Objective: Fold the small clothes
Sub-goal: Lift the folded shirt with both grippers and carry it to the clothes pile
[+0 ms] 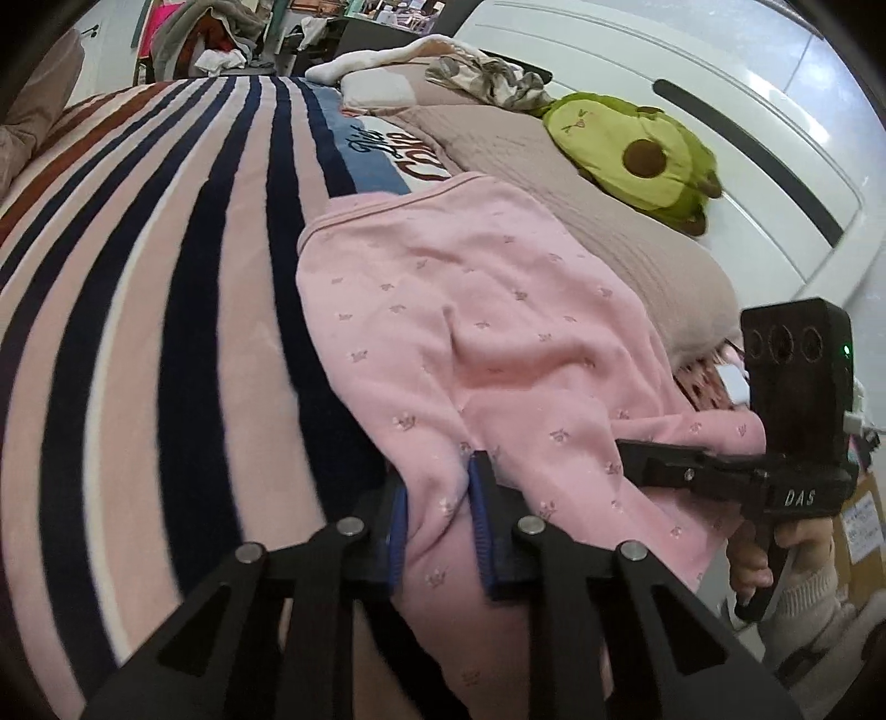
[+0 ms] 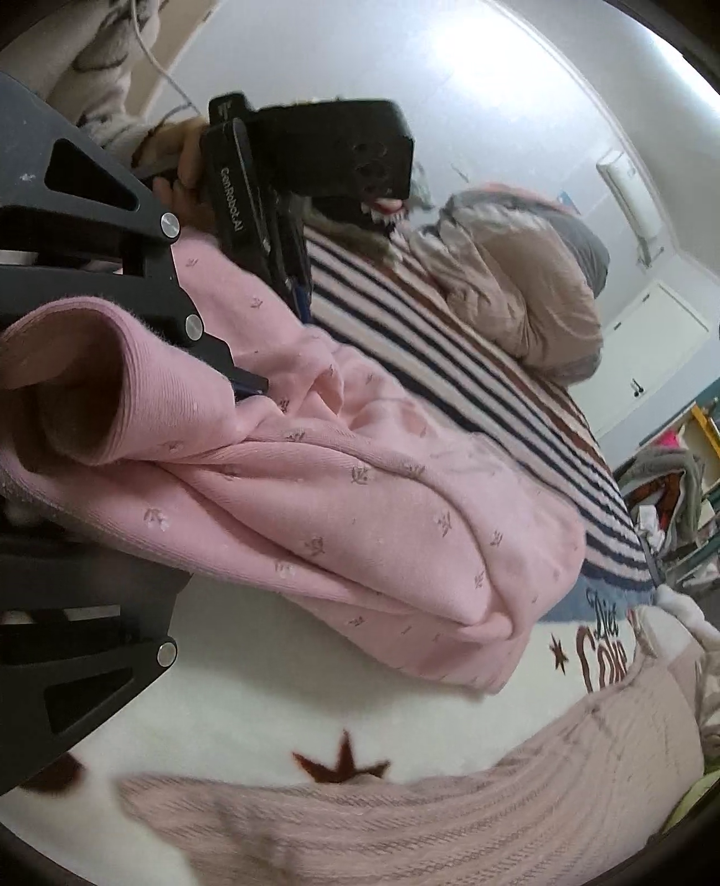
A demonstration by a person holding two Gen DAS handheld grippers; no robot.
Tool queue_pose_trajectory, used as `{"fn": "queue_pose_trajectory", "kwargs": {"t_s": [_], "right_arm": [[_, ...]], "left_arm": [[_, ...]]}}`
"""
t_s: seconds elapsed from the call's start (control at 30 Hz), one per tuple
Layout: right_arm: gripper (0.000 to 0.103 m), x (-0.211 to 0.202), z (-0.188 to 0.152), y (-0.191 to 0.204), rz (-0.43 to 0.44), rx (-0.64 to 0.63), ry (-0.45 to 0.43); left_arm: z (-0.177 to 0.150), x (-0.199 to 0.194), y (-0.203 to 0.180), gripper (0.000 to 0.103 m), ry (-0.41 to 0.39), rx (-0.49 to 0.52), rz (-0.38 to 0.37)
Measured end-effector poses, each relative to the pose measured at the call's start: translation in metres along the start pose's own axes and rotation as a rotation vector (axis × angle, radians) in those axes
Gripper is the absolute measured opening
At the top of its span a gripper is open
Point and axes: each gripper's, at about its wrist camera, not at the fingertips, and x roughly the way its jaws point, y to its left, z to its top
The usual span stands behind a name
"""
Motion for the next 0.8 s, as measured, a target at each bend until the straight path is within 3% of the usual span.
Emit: {"fn": "queue_pose_trajectory", "kwargs": {"t_s": [0.2,0.27,0.33,0.37,0.4,0.43,0.5,0.67,0.8], "right_arm": [[0.027,-0.006,-0.026,0.024,0.079,0.016,0.063],[0.031,-0.007,-0.033,0.021,0.055,0.035,0.070],[0.040,-0.009,-0.034,0.013,0.022,0.058,0.063],[0.045,-0.011,-0.034,0.010,0.004,0.071,0.057],[0.060,-0.015,-0.033,0.007,-0.031,0.079,0.045],[0.069,-0.019,-0.031,0.006,-0.072,0.072,0.036],[0.070,-0.025,-0.026,0.009,-0.113,0.045,0.018],[0.070,-0.032,-0.012,-0.001,-0.089,0.049,0.011],[0.070,-0.015,-0.007,-0.010,-0.054,0.047,0.063]], "left_arm": [[-0.033,-0.030,0.000,0.020,0.029,-0.014,-0.035],[-0.035,-0.035,0.003,0.033,0.020,-0.020,-0.028],[-0.032,-0.038,0.009,0.059,0.008,-0.048,-0.038],[-0.030,-0.039,0.012,0.061,0.005,-0.060,-0.056],[-0.027,-0.040,0.013,0.061,0.004,-0.064,-0.068],[-0.024,-0.039,0.015,0.062,0.002,-0.067,-0.079],[-0.018,-0.035,0.019,0.062,0.006,-0.072,-0.090],[-0.010,-0.007,0.033,0.062,0.074,-0.179,-0.192],[-0.009,0.006,0.031,0.062,0.087,-0.175,-0.191]]}}
